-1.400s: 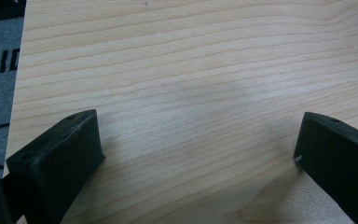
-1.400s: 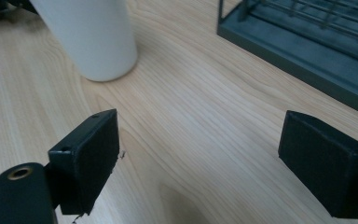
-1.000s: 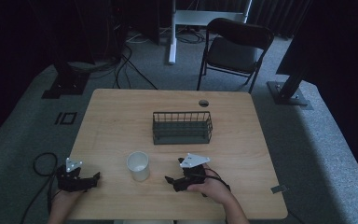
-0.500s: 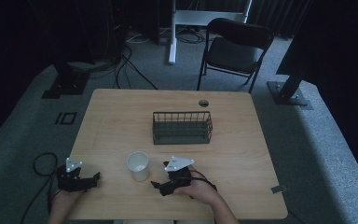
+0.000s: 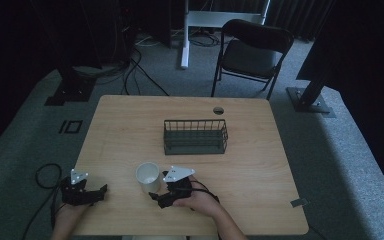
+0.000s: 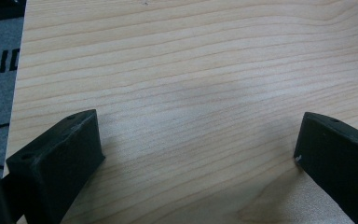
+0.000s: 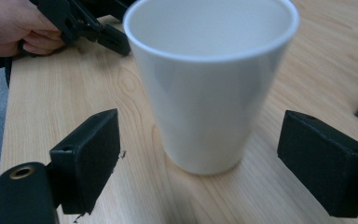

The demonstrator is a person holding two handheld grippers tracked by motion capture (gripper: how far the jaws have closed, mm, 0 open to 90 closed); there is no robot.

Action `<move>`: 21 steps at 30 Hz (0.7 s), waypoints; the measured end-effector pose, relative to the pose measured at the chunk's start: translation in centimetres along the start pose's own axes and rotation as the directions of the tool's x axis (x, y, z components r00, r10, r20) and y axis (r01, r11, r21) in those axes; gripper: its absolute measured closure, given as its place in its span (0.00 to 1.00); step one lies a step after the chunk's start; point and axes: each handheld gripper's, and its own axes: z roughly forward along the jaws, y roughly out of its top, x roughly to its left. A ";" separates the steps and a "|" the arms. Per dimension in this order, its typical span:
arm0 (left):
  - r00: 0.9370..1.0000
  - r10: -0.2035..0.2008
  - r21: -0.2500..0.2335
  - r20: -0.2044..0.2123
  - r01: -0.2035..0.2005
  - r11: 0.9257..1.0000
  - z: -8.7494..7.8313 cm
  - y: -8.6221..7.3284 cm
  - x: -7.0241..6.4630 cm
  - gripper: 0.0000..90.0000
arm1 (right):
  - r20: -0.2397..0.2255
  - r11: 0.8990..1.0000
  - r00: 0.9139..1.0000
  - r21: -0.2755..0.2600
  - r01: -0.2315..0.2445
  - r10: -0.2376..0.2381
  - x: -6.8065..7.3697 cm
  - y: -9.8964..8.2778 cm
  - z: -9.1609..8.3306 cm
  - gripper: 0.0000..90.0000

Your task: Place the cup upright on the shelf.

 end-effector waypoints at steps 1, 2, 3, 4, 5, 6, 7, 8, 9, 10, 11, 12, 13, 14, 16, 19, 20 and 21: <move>1.000 0.000 0.000 0.000 0.000 1.000 0.0 0.0 0.0 0.01 | 0.003 1.000 1.000 -0.004 0.002 -0.002 0.0 0.1 0.2 0.14; 1.000 0.000 0.000 0.000 0.000 1.000 0.0 0.0 0.0 0.01 | 0.010 1.000 1.000 -0.005 0.004 -0.004 0.0 0.1 0.4 0.14; 1.000 0.000 0.000 0.000 0.000 1.000 0.0 0.0 0.0 0.01 | 0.014 1.000 1.000 -0.005 0.007 -0.007 0.0 0.2 0.5 0.14; 1.000 0.000 0.000 0.000 0.000 1.000 0.0 0.0 0.0 0.01 | 0.013 1.000 1.000 -0.009 0.007 -0.007 0.0 0.3 0.6 0.14; 1.000 0.000 0.000 0.000 0.000 1.000 0.0 0.0 0.0 0.01 | 0.014 1.000 1.000 -0.013 0.007 -0.007 0.0 0.4 0.7 0.14; 1.000 0.000 0.000 0.000 0.000 1.000 0.0 0.0 0.0 0.01 | 0.016 1.000 1.000 -0.016 0.010 -0.010 0.0 0.4 0.8 0.14; 1.000 0.000 0.000 0.000 0.000 1.000 0.0 0.0 0.0 0.01 | 0.019 1.000 1.000 -0.018 0.017 -0.016 0.0 0.5 0.9 0.14; 1.000 0.000 0.000 0.000 0.000 1.000 0.0 0.0 0.0 0.01 | 0.021 1.000 1.000 -0.020 0.013 -0.012 0.0 0.6 1.0 0.14; 1.000 0.000 0.000 0.000 0.000 1.000 0.0 0.0 0.0 0.01 | 0.019 1.000 1.000 -0.022 0.015 -0.014 0.0 0.7 1.1 0.14; 1.000 0.000 0.000 0.000 0.000 1.000 0.0 0.0 0.0 0.01 | 0.022 0.999 1.000 -0.028 0.017 -0.016 0.0 0.9 1.2 0.14; 1.000 0.000 0.000 0.000 0.000 1.000 0.0 0.0 0.0 0.01 | 0.021 0.999 1.000 -0.031 0.018 -0.017 0.0 1.1 1.3 0.14; 1.000 0.000 0.000 0.000 0.000 1.000 0.0 0.0 0.0 0.01 | 0.022 0.999 1.000 -0.042 0.021 -0.020 0.0 1.3 1.4 0.14; 1.000 0.000 0.000 0.000 0.000 1.000 0.0 0.0 0.0 0.01 | 0.024 0.998 1.000 -0.051 0.020 -0.019 0.0 1.4 1.4 0.14; 1.000 0.000 0.000 0.000 0.000 1.000 0.0 0.0 0.0 0.01 | 0.024 0.998 0.999 -0.060 0.022 -0.020 0.1 1.5 1.6 0.14; 1.000 0.000 0.000 0.000 0.000 1.000 0.0 0.0 0.0 0.01 | 0.032 0.998 0.999 -0.065 0.019 -0.017 0.1 1.6 1.7 0.14; 1.000 0.000 0.000 0.000 0.000 1.000 0.0 0.0 0.0 0.01 | 0.040 0.997 0.999 -0.076 0.017 -0.014 0.0 1.7 2.0 0.14; 1.000 0.000 0.001 0.000 0.000 1.000 0.0 0.0 0.0 0.01 | 0.037 0.997 0.999 -0.079 0.015 -0.012 0.0 1.8 2.0 0.14; 1.000 0.000 0.001 0.000 0.000 1.000 0.0 0.0 0.0 0.01 | 0.037 0.997 0.999 -0.082 0.012 -0.009 0.0 1.8 2.1 0.15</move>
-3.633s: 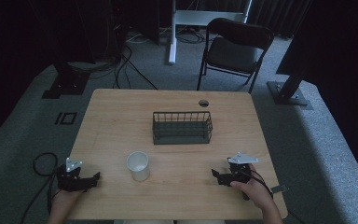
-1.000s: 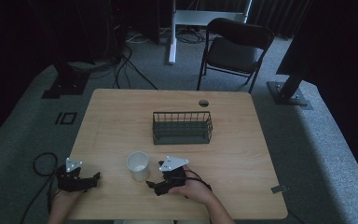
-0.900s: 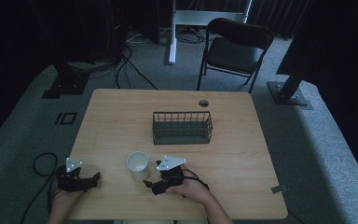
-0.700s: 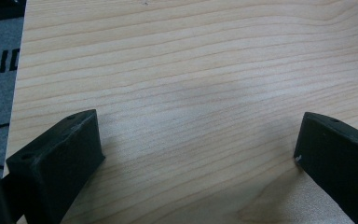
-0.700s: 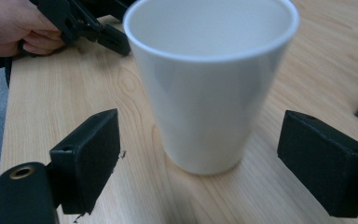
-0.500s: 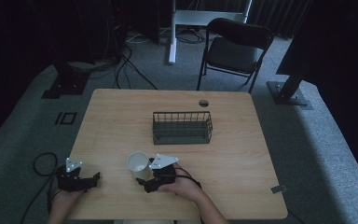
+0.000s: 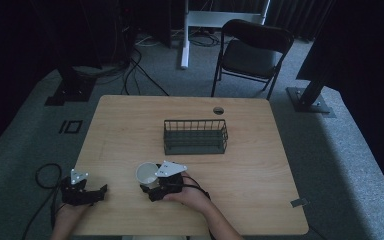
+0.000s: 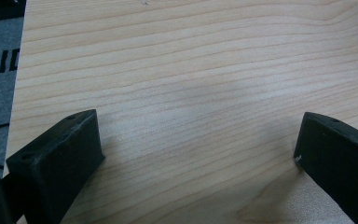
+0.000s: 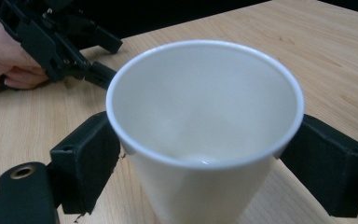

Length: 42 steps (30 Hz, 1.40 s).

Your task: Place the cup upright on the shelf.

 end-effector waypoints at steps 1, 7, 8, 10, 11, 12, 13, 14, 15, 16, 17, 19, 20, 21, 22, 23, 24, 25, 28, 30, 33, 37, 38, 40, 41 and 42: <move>1.000 0.000 0.000 0.000 0.000 1.000 0.0 0.0 0.0 0.01 | 0.000 1.000 1.000 -0.001 0.002 -0.002 0.0 0.1 0.1 0.15; 1.000 0.000 0.000 0.000 0.000 1.000 0.0 0.0 0.0 0.01 | -0.005 1.000 1.000 -0.006 0.008 -0.008 0.2 0.2 0.5 0.17; 1.000 0.000 0.000 0.000 0.000 1.000 0.0 0.0 0.0 0.01 | -0.003 1.000 1.000 -0.008 0.009 -0.009 0.2 0.3 0.5 0.19; 1.000 0.000 0.000 0.000 0.000 1.000 0.0 0.0 0.0 0.01 | 0.003 1.000 1.000 -0.008 0.007 -0.007 0.3 0.3 0.5 0.21; 1.000 0.000 0.000 0.000 0.000 1.000 0.0 0.0 0.0 0.01 | 0.004 1.000 1.000 -0.007 0.009 -0.009 0.3 0.3 0.5 0.22; 1.000 0.000 0.000 0.000 0.000 1.000 0.0 0.0 0.0 0.01 | 0.004 1.000 1.000 -0.005 0.012 -0.012 0.3 0.4 0.5 0.22; 1.000 0.000 0.000 0.000 0.000 1.000 0.0 0.0 0.0 0.01 | 0.005 1.000 1.000 -0.001 0.006 -0.006 0.3 0.4 0.5 0.22; 1.000 0.000 0.000 0.000 0.000 1.000 0.0 0.0 0.0 0.01 | 0.004 1.000 1.000 0.003 0.007 -0.007 0.3 0.5 0.5 0.22; 1.000 0.000 0.000 0.000 0.000 1.000 0.0 0.0 0.0 0.01 | 0.007 1.000 1.000 0.006 0.011 -0.011 0.3 0.6 0.5 0.22; 1.000 0.000 0.000 0.000 0.000 1.000 0.0 0.0 0.0 0.01 | 0.009 1.000 1.000 0.004 0.013 -0.013 0.3 0.6 0.4 0.22; 1.000 0.000 0.000 0.000 0.000 1.000 0.0 0.0 0.0 0.01 | 0.006 1.000 1.000 0.006 0.014 -0.014 0.3 0.7 0.4 0.22; 1.000 0.000 0.001 0.000 0.000 1.000 0.0 0.0 0.0 0.01 | -0.002 1.000 1.000 0.001 0.009 -0.009 0.3 1.0 0.2 0.22; 1.000 -0.003 -0.002 0.000 0.003 1.000 0.0 0.0 0.0 0.01 | -0.003 1.000 1.000 -0.001 0.010 -0.010 0.3 1.2 0.1 0.22; 1.000 -0.003 -0.002 0.000 0.003 1.000 0.0 0.0 0.0 0.01 | -0.003 1.000 1.000 -0.008 0.005 -0.005 0.3 1.4 -0.1 0.22; 1.000 -0.003 -0.002 0.000 0.003 1.000 0.0 0.0 0.0 0.01 | -0.010 1.000 1.000 -0.013 0.002 -0.002 0.2 1.6 -0.3 0.22; 1.000 -0.003 -0.002 0.000 0.003 1.000 0.0 0.0 0.0 0.01 | -0.007 1.000 1.000 -0.020 0.002 -0.002 0.1 1.9 -0.5 0.22; 1.000 -0.003 -0.002 0.000 0.003 1.000 0.0 0.0 0.0 0.01 | -0.003 1.000 1.000 -0.021 0.005 -0.005 0.0 2.1 -0.7 0.22; 1.000 0.000 0.000 0.000 0.000 1.000 0.0 0.0 0.0 0.01 | 0.000 1.000 1.000 -0.019 0.003 -0.003 -0.1 2.4 -0.9 0.22; 1.000 -0.003 -0.003 0.000 0.003 1.000 0.0 0.0 0.0 0.01 | -0.005 1.000 1.000 -0.030 0.000 0.000 -0.2 3.2 -1.6 0.22; 1.000 -0.005 -0.003 0.000 0.005 1.000 0.0 0.0 0.0 0.01 | 0.005 0.999 1.000 -0.030 0.012 -0.012 -0.3 3.7 -1.9 0.22; 1.000 -0.003 -0.001 0.000 0.003 1.000 0.0 0.0 0.0 0.01 | 0.013 0.999 1.000 -0.036 0.024 -0.023 -0.6 4.2 -2.2 0.22; 1.000 -0.003 -0.002 0.000 0.003 1.000 0.0 0.0 0.0 0.01 | 0.013 0.998 1.000 -0.058 0.012 -0.011 -1.0 4.9 -2.7 0.22; 1.000 -0.003 -0.002 0.000 0.003 1.000 0.0 0.0 0.0 0.01 | 0.018 0.998 1.000 -0.061 0.016 -0.015 -1.0 5.1 -2.8 0.22; 1.000 -0.003 -0.003 0.000 0.003 1.000 0.0 0.0 0.0 0.01 | 0.025 0.997 1.000 -0.069 0.021 -0.019 -1.3 5.5 -3.1 0.22; 1.000 -0.003 -0.002 0.000 0.003 1.000 0.0 0.0 0.0 0.01 | 0.028 0.997 0.999 -0.073 0.025 -0.023 -1.4 5.7 -3.3 0.22; 1.000 -0.003 -0.001 0.001 0.003 1.000 0.0 0.0 0.0 0.01 | 0.029 0.997 0.999 -0.078 0.024 -0.022 -1.6 5.9 -3.4 0.22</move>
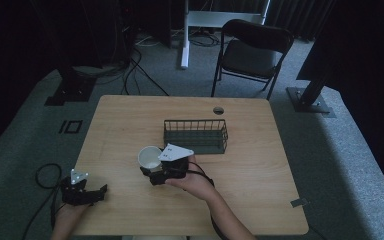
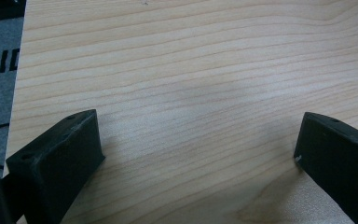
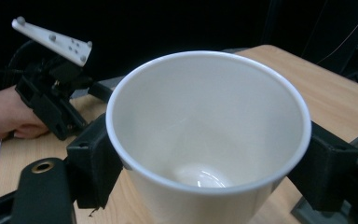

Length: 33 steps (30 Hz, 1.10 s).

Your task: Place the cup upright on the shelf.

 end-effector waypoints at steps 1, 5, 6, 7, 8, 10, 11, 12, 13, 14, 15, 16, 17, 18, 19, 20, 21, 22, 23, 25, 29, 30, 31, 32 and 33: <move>1.000 0.002 0.000 -0.001 -0.002 1.000 0.0 0.0 0.0 0.01 | 0.001 1.000 1.000 -0.006 -0.005 0.005 -0.2 0.2 -0.2 0.22; 1.000 0.001 0.000 -0.001 -0.001 1.000 0.0 0.0 0.0 0.01 | 0.007 1.000 1.000 -0.024 -0.002 0.002 -0.5 0.9 -0.6 0.22; 1.000 0.000 -0.001 -0.001 0.000 1.000 0.0 0.0 0.0 0.01 | 0.016 0.999 1.000 -0.037 -0.004 0.005 -0.7 1.4 -0.9 0.22; 1.000 0.000 -0.001 -0.001 0.000 1.000 0.0 0.0 0.0 0.01 | 0.019 0.999 1.000 -0.040 -0.003 0.004 -0.9 1.6 -1.0 0.22; 1.000 0.000 -0.001 -0.001 0.000 1.000 0.0 0.0 0.0 0.01 | 0.023 0.999 1.000 -0.043 0.000 0.001 -1.0 1.9 -1.1 0.22; 1.000 0.000 -0.002 -0.001 0.000 1.000 0.0 0.0 0.0 0.01 | 0.032 0.999 0.999 -0.051 -0.004 0.006 -1.2 2.2 -1.3 0.22; 1.000 0.000 -0.002 -0.001 0.000 1.000 0.0 0.0 0.0 0.01 | 0.034 0.999 0.999 -0.051 -0.001 0.003 -1.4 2.5 -1.4 0.22; 1.000 0.000 -0.002 -0.001 0.000 1.000 0.0 0.0 0.0 0.01 | 0.048 0.998 0.999 -0.065 -0.007 0.011 -1.7 3.0 -1.8 0.22; 1.000 0.000 -0.001 -0.001 0.000 1.000 0.0 0.0 0.0 0.01 | 0.052 0.998 0.999 -0.070 -0.007 0.011 -1.9 3.2 -1.9 0.22; 1.000 0.000 -0.001 -0.001 0.000 1.000 0.0 0.0 0.0 0.01 | 0.060 0.997 0.998 -0.078 -0.009 0.014 -2.1 3.5 -2.1 0.22; 1.000 0.001 0.000 0.000 -0.001 1.000 0.0 0.0 0.0 0.01 | 0.066 0.996 0.998 -0.084 -0.016 0.022 -2.2 3.6 -2.2 0.22; 1.000 0.000 0.000 -0.001 0.000 1.000 0.0 0.0 0.0 0.01 | 0.079 0.996 0.997 -0.091 -0.013 0.020 -2.4 3.9 -2.3 0.22; 1.000 0.000 -0.001 -0.001 0.000 1.000 0.0 0.0 0.0 0.01 | 0.097 0.995 0.995 -0.100 -0.019 0.028 -2.6 4.0 -2.5 0.22; 1.000 0.000 -0.001 -0.001 0.000 1.000 0.0 0.0 0.0 0.01 | 0.104 0.994 0.994 -0.103 -0.020 0.031 -2.8 4.1 -2.6 0.22; 1.000 0.000 -0.001 -0.001 0.000 1.000 0.0 0.0 0.0 0.01 | 0.115 0.994 0.993 -0.111 -0.020 0.033 -3.0 4.2 -2.7 0.22; 1.000 0.000 -0.001 -0.001 0.000 1.000 0.0 0.0 0.0 0.01 | 0.127 0.993 0.991 -0.117 -0.027 0.042 -3.2 4.3 -2.9 0.22; 1.000 0.000 0.000 0.000 0.000 1.000 0.0 0.0 0.0 0.01 | 0.136 0.993 0.990 -0.116 -0.024 0.040 -3.5 4.5 -3.0 0.22; 1.000 0.001 0.000 -0.001 -0.001 1.000 0.0 0.0 0.0 0.01 | 0.152 0.992 0.987 -0.123 -0.028 0.047 -3.7 4.5 -3.1 0.22; 1.000 0.000 0.000 0.000 0.000 1.000 0.0 0.0 0.0 0.01 | 0.167 0.992 0.985 -0.122 -0.032 0.052 -4.0 4.6 -3.3 0.22; 1.000 0.001 0.000 0.000 -0.001 1.000 0.0 0.0 0.0 0.01 | 0.203 0.991 0.977 -0.130 -0.044 0.070 -4.7 4.8 -3.6 0.22; 1.000 0.000 -0.001 -0.001 0.000 1.000 0.0 0.0 0.0 0.01 | 0.282 0.989 0.956 -0.139 -0.042 0.080 -6.0 5.1 -4.4 0.22; 1.000 0.000 -0.001 -0.001 0.000 1.000 0.0 0.0 0.0 0.01 | 0.307 0.990 0.949 -0.136 -0.034 0.074 -6.3 5.2 -4.6 0.22; 1.000 0.000 -0.001 -0.001 0.000 1.000 0.0 0.0 0.0 0.01 | 0.329 0.990 0.940 -0.138 -0.043 0.087 -6.6 5.2 -4.8 0.22; 1.000 0.000 -0.001 0.000 0.000 1.000 0.0 0.0 0.0 0.01 | 0.344 0.989 0.934 -0.139 -0.053 0.098 -7.0 5.1 -4.9 0.22; 1.000 0.000 -0.001 -0.001 0.000 1.000 0.0 0.0 0.0 0.01 | 0.366 0.988 0.924 -0.141 -0.063 0.111 -7.4 5.1 -5.1 0.22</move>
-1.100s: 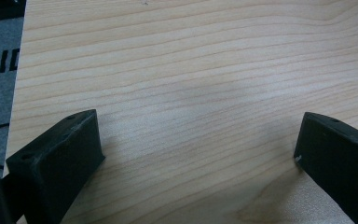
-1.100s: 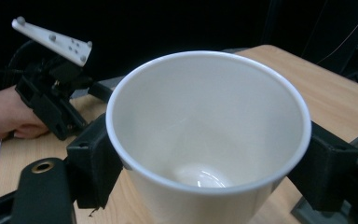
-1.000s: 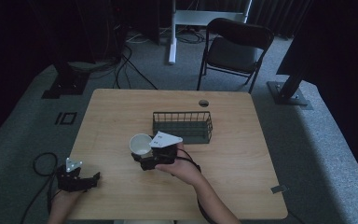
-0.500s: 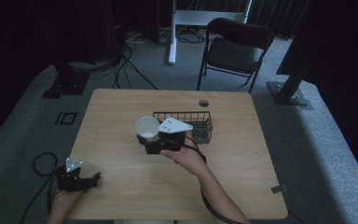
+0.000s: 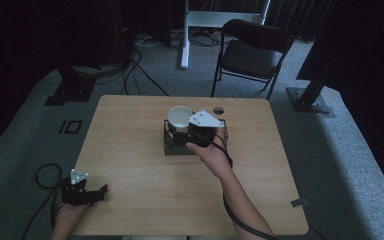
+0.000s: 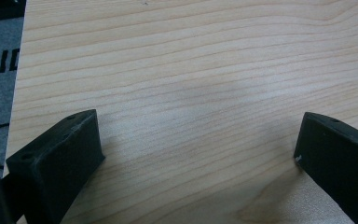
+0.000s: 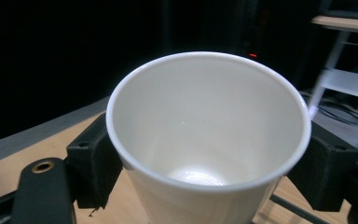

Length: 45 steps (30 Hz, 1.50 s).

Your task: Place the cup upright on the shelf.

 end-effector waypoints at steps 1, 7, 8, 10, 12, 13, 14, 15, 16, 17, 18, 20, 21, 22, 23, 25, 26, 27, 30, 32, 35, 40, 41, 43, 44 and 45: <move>1.000 0.000 0.000 0.000 0.000 1.000 0.0 0.0 0.0 0.01 | 0.028 1.000 1.000 0.005 -0.006 0.006 -0.4 0.0 0.0 0.22; 1.000 0.000 -0.001 0.000 0.000 1.000 0.0 0.0 0.0 0.01 | 0.145 0.999 0.989 0.030 -0.042 0.038 -3.1 -0.8 0.1 0.22; 1.000 0.001 -0.001 -0.001 -0.001 1.000 0.0 0.0 0.0 0.01 | 0.164 0.998 0.985 0.032 -0.051 0.045 -3.5 -1.0 0.1 0.22; 1.000 0.001 0.000 0.000 -0.001 1.000 0.0 0.0 0.0 0.01 | 0.198 0.997 0.979 0.042 -0.058 0.048 -4.3 -1.3 0.1 0.22; 1.000 0.000 0.000 -0.001 0.000 1.000 0.0 0.0 0.0 0.01 | 0.219 0.997 0.974 0.052 -0.065 0.052 -5.0 -1.7 0.1 0.22; 1.000 0.000 0.000 0.000 0.000 1.000 0.0 0.0 0.0 0.01 | 0.229 0.996 0.972 0.060 -0.062 0.047 -5.2 -1.9 0.2 0.22; 1.000 0.000 0.000 0.000 0.000 1.000 0.0 0.0 0.0 0.01 | 0.236 0.996 0.971 0.062 -0.066 0.049 -5.5 -2.1 0.2 0.22; 1.000 -0.001 0.000 0.000 0.001 1.000 0.0 0.0 0.0 0.01 | 0.238 0.995 0.970 0.070 -0.068 0.050 -5.8 -2.3 0.3 0.22; 1.000 -0.001 0.000 0.000 0.001 1.000 0.0 0.0 0.0 0.01 | 0.244 0.995 0.968 0.075 -0.069 0.049 -6.0 -2.4 0.3 0.22; 1.000 -0.001 0.000 0.000 0.001 1.000 0.0 0.0 0.0 0.01 | 0.253 0.994 0.966 0.083 -0.074 0.051 -6.3 -2.7 0.4 0.22; 1.000 -0.001 0.000 0.000 0.001 1.000 0.0 0.0 0.0 0.01 | 0.254 0.993 0.966 0.090 -0.081 0.055 -6.5 -2.9 0.5 0.22; 1.000 -0.001 0.000 0.000 0.001 1.000 0.0 0.0 0.0 0.01 | 0.263 0.991 0.963 0.106 -0.085 0.055 -6.9 -3.4 0.8 0.22; 1.000 -0.001 0.000 0.000 0.001 1.000 0.0 0.0 0.0 0.01 | 0.264 0.989 0.963 0.111 -0.095 0.063 -7.1 -3.6 0.9 0.22; 1.000 -0.001 0.000 0.000 0.001 1.000 0.0 0.0 0.0 0.01 | 0.265 0.988 0.962 0.115 -0.101 0.068 -7.2 -3.9 0.9 0.22; 1.000 0.000 0.000 0.000 0.000 1.000 0.0 0.0 0.0 0.01 | 0.271 0.987 0.960 0.120 -0.107 0.071 -7.3 -4.1 1.0 0.22; 1.000 -0.001 0.000 0.000 0.001 1.000 0.0 0.0 0.0 0.01 | 0.272 0.984 0.959 0.130 -0.118 0.079 -7.5 -4.5 1.1 0.22; 1.000 0.000 0.000 0.000 0.000 1.000 0.0 0.0 0.0 0.01 | 0.276 0.984 0.958 0.136 -0.117 0.076 -7.6 -4.7 1.2 0.22; 1.000 -0.001 0.000 0.000 0.001 1.000 0.0 0.0 0.0 0.01 | 0.275 0.983 0.959 0.142 -0.117 0.074 -7.7 -4.9 1.3 0.22; 1.000 -0.001 0.000 0.000 0.001 1.000 0.0 0.0 0.0 0.01 | 0.276 0.979 0.958 0.159 -0.127 0.080 -7.8 -5.4 1.5 0.22; 1.000 -0.001 0.000 0.000 0.001 1.000 0.0 0.0 0.0 0.01 | 0.277 0.977 0.957 0.165 -0.134 0.084 -7.9 -5.7 1.6 0.22; 1.000 -0.001 0.000 0.000 0.001 1.000 0.0 0.0 0.0 0.01 | 0.278 0.975 0.957 0.173 -0.138 0.086 -8.0 -6.1 1.7 0.22; 1.000 -0.001 0.000 0.000 0.001 1.000 0.0 0.0 0.0 0.01 | 0.280 0.970 0.955 0.190 -0.154 0.097 -8.2 -6.9 2.0 0.22; 1.000 -0.001 0.000 0.000 0.001 1.000 0.0 0.0 0.0 0.01 | 0.281 0.969 0.955 0.193 -0.155 0.097 -8.2 -7.0 2.0 0.22; 1.000 -0.001 0.000 0.000 0.001 1.000 0.0 0.0 0.0 0.01 | 0.279 0.968 0.955 0.198 -0.157 0.098 -8.2 -7.3 2.0 0.22; 1.000 -0.001 0.000 0.000 0.001 1.000 0.0 0.0 0.0 0.01 | 0.279 0.967 0.955 0.201 -0.157 0.097 -8.2 -7.4 2.1 0.22; 1.000 0.000 0.000 0.000 0.000 1.000 0.0 0.0 0.0 0.01 | 0.276 0.965 0.956 0.205 -0.161 0.101 -8.2 -7.5 2.1 0.22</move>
